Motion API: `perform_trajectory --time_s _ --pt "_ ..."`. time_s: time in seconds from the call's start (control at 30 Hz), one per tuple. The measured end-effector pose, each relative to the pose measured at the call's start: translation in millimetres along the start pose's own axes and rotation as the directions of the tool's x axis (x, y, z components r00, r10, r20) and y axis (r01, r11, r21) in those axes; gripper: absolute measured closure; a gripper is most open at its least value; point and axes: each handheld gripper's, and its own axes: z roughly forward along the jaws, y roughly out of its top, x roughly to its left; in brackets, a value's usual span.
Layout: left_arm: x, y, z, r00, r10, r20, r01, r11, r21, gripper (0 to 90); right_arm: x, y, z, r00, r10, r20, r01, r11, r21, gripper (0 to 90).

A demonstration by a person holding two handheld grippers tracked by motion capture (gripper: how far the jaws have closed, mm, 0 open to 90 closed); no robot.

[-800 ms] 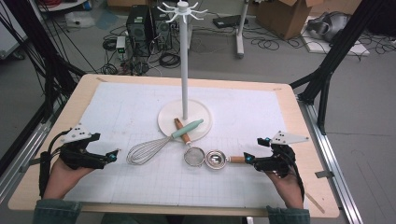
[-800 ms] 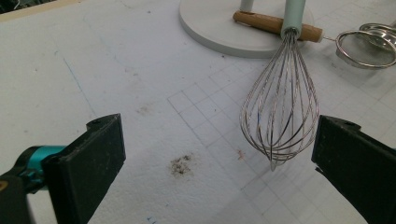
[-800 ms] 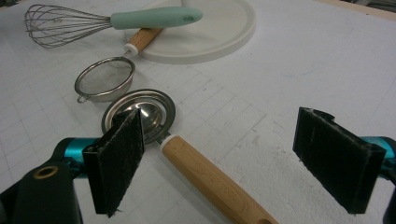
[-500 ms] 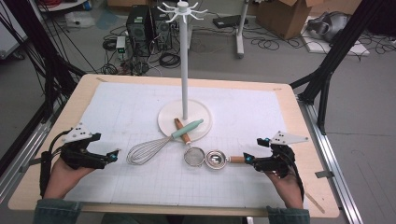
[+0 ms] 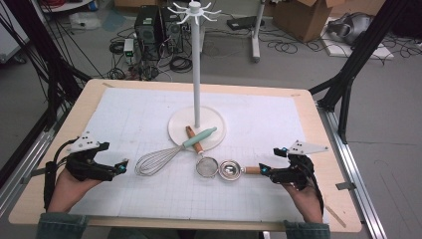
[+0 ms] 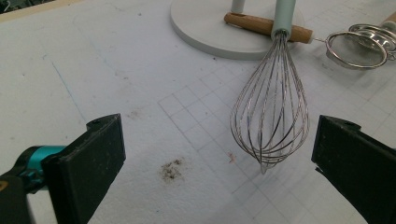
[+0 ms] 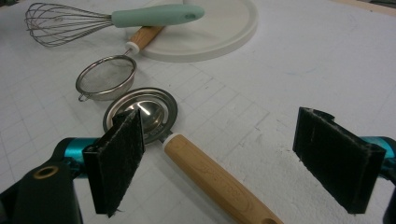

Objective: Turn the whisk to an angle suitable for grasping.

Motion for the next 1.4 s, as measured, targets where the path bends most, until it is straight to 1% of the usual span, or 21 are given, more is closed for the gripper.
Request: perform_trajectory --time_s 0.1,0.23,0.33,0.4,0.43,0.53,0.57,0.63,0.77,0.83,0.9,1.0,1.03,1.07,1.1,1.13,1.2,1.27,1.3,1.33,1.4 --pt "-2.0 1.1 1.5 1.0 0.003 0.007 -0.003 1.0 -0.003 3.3 -0.3 -0.7 -0.4 1.0 0.006 -0.001 -0.006 1.0 0.003 15.5" --pt "-4.4 1.8 3.7 0.9998 0.013 0.014 -0.013 0.9999 0.001 3.3 -0.6 -1.3 1.5 1.0 0.006 -0.002 -0.006 1.0 0.006 15.5" --pt "-6.5 3.1 5.6 0.9996 0.019 0.022 -0.02 0.9997 0.011 3.4 0.3 -1.6 4.1 1.0 0.001 -0.008 0.0 1.0 0.019 15.5" --pt "-10.1 6.5 8.0 0.9987 0.033 0.04 -0.033 0.9994 0.007 5.7 0.0 -2.5 6.0 1.0 -0.001 -0.007 0.001 1.0 0.024 15.5" --pt "-10.1 6.5 8.0 0.9987 0.033 0.04 -0.033 0.9994 0.007 7.1 0.2 -3.0 6.1 1.0 0.004 -0.006 -0.004 0.999 0.032 15.5" --pt "-13.8 11.9 12.1 0.9974 0.045 0.056 -0.045 0.999 -0.004 8.3 -1.3 -4.6 6.2 1.0 0.007 -0.003 -0.006 0.999 0.035 15.5" --pt "-15.2 14.0 13.8 0.9971 0.049 0.058 -0.048 0.9988 -0.007 9.1 -2.5 -5.2 6.2 1.0 0.001 -0.001 -0.001 0.999 0.034 15.5" --pt "-17.7 18.3 17.6 0.9954 0.067 0.069 -0.066 0.9977 -0.017 11.8 -3.7 -6.0 5.6 1.0 0.009 0.001 -0.009 0.999 0.037 15.5" --pt "-21.2 27.7 26.0 0.9925 0.083 0.089 -0.082 0.9965 -0.016 13.5 -5.2 -6.6 5.5 1.0 0.009 0.003 -0.009 0.999 0.033 15.5" --pt "-21.2 32.3 29.5 0.9908 0.088 0.103 -0.086 0.9961 -0.02 16.2 -5.4 -6.4 5.5 0.9999 0.011 0.002 -0.011 0.999 0.035 15.5" --pt "-21.2 38.9 34.8 0.9887 0.09 0.12 -0.089 0.996 -0.013 17.2 -5.3 -6.1 5.5 1.0 0.008 0.002 -0.008 0.999 0.036 15.5" --pt "-22.0 42.7 38.8 0.9869 0.092 0.133 -0.091 0.9958 -0.01 19.1 -5.0 -5.9 5.6 1.0 0.01 -0.002 -0.009 0.999 0.038 15.5" --pt "-23.0 46.5 42.5 0.9844 0.1 0.144 -0.101 0.9949 -0.002 21.2 -5.1 -5.7 5.5 1.0 0.009 -0.001 -0.009 0.999 0.036 15.5" --pt "-23.0 46.5 42.5 0.9844 0.1 0.144 -0.101 0.9949 -0.002 21.4 -5.4 -5.6 5.5 1.0 0.006 -0.001 -0.006 0.999 0.033 15.5" --pt "-24.0 50.1 46.5 0.9829 0.107 0.15 -0.109 0.9941 0.001 21.6 -5.4 -5.5 5.3 1.0 0.006 -0.001 -0.006 0.999 0.032 15.5" --pt "-24.0 50.1 46.5 0.9829 0.107 0.15 -0.109 0.9941 0.001 22.0 -5.1 -5.4 4.8 1.0 0.01 0.0 -0.01 0.999 0.035 15.5" --pt "-26.0 55.2 53.0 0.9811 0.109 0.16 -0.111 0.9938 0.006 22.1 -5.6 -5.4 4.4 1.0 0.007 0.002 -0.007 0.999 0.034 15.5" --pt "-26.6 56.9 55.1 0.9806 0.111 0.161 -0.114 0.9934 0.009 22.4 -5.8 -5.4 4.3 1.0 0.008 0.001 -0.008 0.999 0.033 15.5" --pt "-28.2 60.0 59.3 0.9791 0.114 0.168 -0.118 0.9928 0.015 22.4 -6.0 -5.5 4.3 1.0 0.008 0.002 -0.008 0.999 0.032 15.5" --pt "-28.2 60.0 59.3 0.9791 0.114 0.168 -0.118 0.9928 0.015 22.5 -6.0 -5.5 4.3 1.0 0.008 0.002 -0.008 0.999 0.032 15.5" --pt "-30.1 62.6 62.9 0.9769 0.126 0.172 -0.131 0.9913 0.017 23.3 -6.3 -5.7 4.2 0.9999 0.011 0.003 -0.011 0.999 0.034 15.5"
